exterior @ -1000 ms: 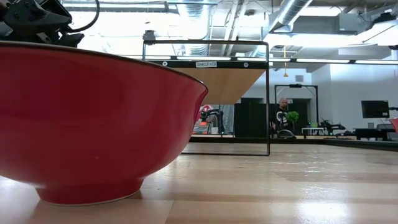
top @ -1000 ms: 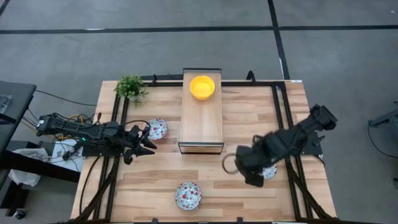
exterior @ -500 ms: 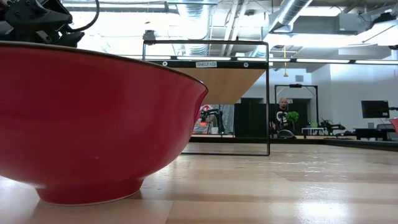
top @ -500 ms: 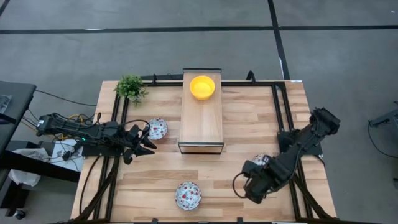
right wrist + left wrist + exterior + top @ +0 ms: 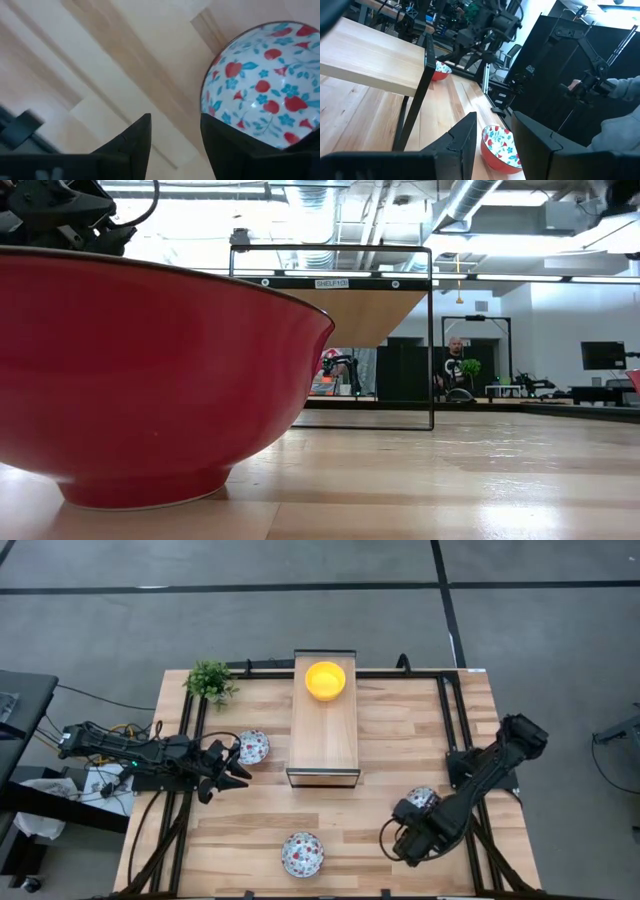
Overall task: Pick & Place Mini bowls
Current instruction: Put the middle white patterned bowl on the shelf
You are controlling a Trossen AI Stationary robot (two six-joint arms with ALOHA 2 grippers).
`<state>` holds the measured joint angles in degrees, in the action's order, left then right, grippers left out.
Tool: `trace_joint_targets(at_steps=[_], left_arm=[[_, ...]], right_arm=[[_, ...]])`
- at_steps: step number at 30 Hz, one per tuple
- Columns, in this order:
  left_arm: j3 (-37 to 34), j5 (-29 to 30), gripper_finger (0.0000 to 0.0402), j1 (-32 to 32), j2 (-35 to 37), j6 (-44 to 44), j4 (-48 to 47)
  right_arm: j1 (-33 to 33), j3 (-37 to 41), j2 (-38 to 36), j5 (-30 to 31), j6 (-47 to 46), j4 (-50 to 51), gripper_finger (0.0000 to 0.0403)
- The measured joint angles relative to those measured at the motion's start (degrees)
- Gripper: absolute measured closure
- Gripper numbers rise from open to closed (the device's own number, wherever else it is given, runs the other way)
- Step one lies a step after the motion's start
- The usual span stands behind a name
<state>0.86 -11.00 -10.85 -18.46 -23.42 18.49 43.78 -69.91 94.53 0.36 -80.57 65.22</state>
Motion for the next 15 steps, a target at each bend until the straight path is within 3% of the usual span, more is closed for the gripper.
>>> trace_joint_targets(at_steps=[15], left_arm=[[0.0,0.0,0.0280,0.0,0.0,0.0,1.0]], right_arm=[[-3.2,8.1,0.0,0.0,2.2,-3.5,0.0236]])
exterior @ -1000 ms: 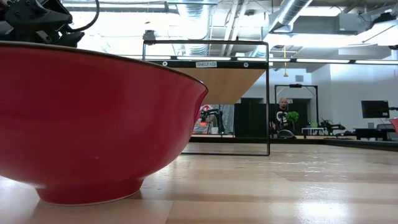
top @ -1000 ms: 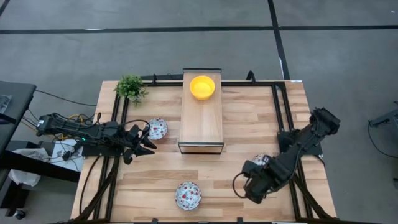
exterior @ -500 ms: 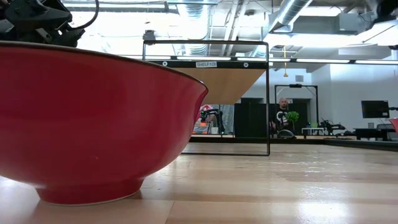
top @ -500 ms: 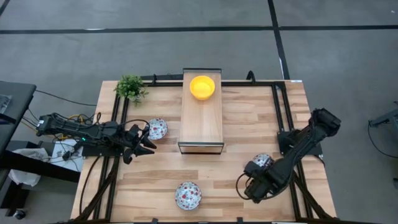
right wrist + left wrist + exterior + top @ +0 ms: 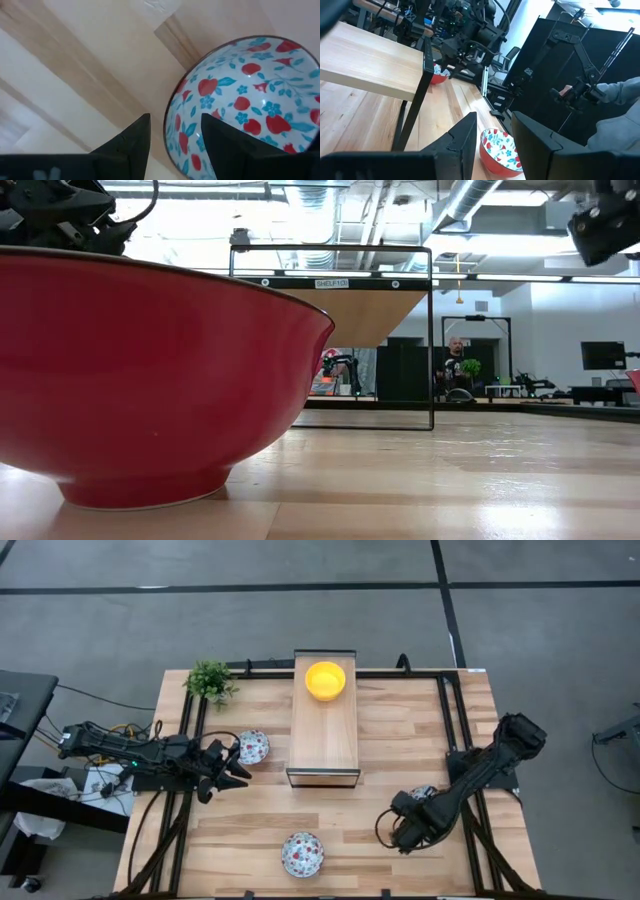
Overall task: Pick & Place Mini bowls
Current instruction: Put the middle white patterned bowl on the shelf
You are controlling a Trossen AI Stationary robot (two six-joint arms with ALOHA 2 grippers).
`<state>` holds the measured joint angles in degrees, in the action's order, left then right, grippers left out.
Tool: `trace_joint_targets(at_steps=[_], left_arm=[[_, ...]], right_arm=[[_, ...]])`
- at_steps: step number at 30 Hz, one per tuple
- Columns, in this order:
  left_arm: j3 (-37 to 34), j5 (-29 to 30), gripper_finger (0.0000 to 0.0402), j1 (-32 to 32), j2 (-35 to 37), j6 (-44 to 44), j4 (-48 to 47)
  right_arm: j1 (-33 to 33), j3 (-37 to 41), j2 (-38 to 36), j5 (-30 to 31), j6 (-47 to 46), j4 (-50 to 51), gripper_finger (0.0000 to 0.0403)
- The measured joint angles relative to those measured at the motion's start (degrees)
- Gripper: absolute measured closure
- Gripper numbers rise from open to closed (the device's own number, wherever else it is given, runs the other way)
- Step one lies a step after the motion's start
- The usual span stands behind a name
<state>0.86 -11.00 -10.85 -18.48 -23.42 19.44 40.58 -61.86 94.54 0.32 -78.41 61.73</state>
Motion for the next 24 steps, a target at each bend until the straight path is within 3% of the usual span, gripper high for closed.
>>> trace_joint_targets(at_steps=[14,24], left_arm=[[0.0,0.0,0.0280,0.0,0.0,0.0,0.5],[0.0,0.0,0.0280,0.0,0.0,0.0,0.8]], right_arm=[[-1.4,4.7,0.0,-0.7,0.9,-4.1,0.0255],[-1.4,4.8,0.0,-1.0,2.2,-4.5,0.0363]])
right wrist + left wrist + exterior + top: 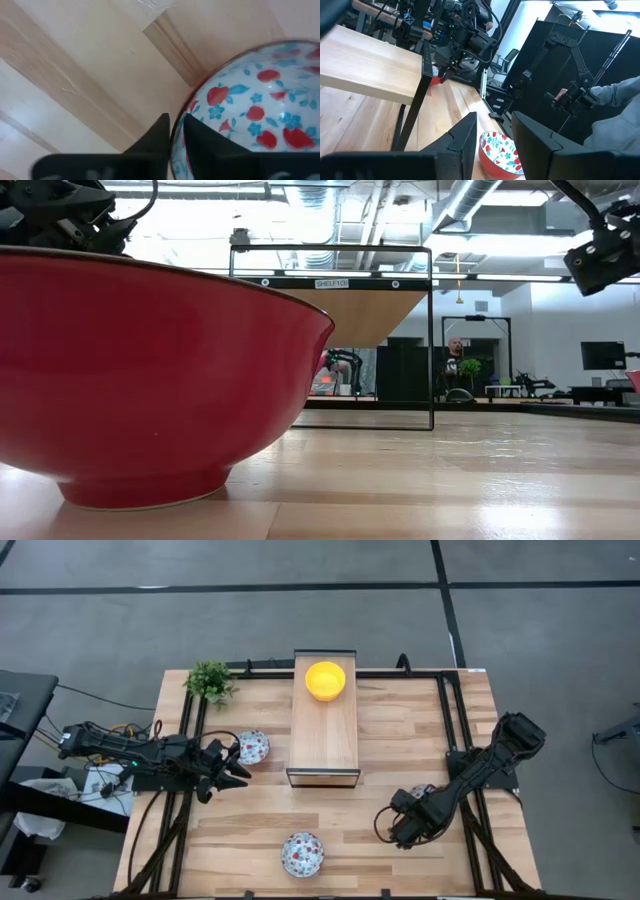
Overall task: Pick & Place Mini bowls
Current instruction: Put the middle white patterned bowl on the shelf
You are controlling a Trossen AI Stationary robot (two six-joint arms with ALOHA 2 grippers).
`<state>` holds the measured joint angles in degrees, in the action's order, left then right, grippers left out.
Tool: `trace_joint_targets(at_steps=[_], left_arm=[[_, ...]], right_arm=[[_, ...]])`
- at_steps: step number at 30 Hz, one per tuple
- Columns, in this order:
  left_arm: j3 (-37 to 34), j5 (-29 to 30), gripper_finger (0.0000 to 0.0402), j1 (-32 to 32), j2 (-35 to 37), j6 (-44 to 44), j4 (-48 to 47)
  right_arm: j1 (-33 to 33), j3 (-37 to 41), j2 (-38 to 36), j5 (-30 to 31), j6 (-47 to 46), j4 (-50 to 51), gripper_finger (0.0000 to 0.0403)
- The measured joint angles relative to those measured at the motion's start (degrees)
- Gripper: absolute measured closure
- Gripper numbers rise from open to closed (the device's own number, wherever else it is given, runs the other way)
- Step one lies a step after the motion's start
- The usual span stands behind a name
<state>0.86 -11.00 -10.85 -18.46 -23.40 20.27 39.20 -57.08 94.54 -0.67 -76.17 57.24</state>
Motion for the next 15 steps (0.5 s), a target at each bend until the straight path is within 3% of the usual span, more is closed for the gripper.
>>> trace_joint_targets(at_steps=[3,15], left_arm=[[0.0,0.0,0.0280,0.0,0.0,0.0,0.2],[0.0,0.0,0.0280,0.0,0.0,0.4,0.3]], right_arm=[[0.0,-0.2,-0.2,0.0,0.1,1.2,0.0391],[-0.4,-3.3,0.0,0.2,3.2,5.3,0.0396]])
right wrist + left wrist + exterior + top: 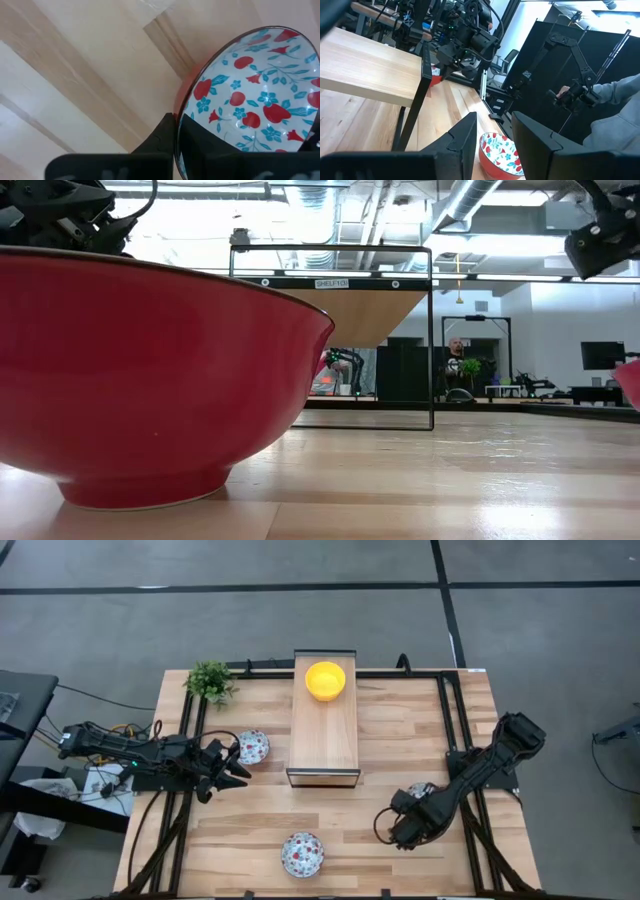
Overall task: Pick & Place Mini bowls
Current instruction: Put the middle white patterned bowl on the shelf
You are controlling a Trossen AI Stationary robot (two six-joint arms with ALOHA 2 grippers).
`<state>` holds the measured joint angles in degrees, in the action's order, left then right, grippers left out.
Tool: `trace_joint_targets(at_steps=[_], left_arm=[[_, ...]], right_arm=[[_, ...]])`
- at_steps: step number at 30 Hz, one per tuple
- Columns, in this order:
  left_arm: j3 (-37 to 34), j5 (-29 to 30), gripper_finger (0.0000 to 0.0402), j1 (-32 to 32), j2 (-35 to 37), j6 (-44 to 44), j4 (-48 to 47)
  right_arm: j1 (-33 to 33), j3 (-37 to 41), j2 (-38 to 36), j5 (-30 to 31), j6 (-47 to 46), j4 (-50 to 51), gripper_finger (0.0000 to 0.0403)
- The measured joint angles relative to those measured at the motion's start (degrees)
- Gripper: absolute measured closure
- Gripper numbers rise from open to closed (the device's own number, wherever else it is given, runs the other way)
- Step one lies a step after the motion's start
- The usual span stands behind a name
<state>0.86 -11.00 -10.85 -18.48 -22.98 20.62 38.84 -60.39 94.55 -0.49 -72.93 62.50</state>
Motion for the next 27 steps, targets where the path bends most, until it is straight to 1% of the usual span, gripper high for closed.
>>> trace_joint_targets(at_steps=[7,12,21,27], left_arm=[[0.0,0.0,0.0280,0.0,0.0,0.0,0.0],[0.0,0.0,0.0280,0.0,0.0,0.0,0.0],[0.0,0.0,0.0280,0.0,0.0,0.0,0.0],[0.0,0.0,0.0280,0.0,0.0,0.0,0.0]], right_arm=[[-0.1,-4.3,0.0,0.6,1.8,5.5,0.0400],[-0.1,-9.8,0.1,0.9,3.9,11.1,0.0401],[-0.8,-23.9,0.0,5.0,8.2,21.6,0.0402],[-2.1,-32.8,0.0,5.1,11.0,27.4,0.0402]])
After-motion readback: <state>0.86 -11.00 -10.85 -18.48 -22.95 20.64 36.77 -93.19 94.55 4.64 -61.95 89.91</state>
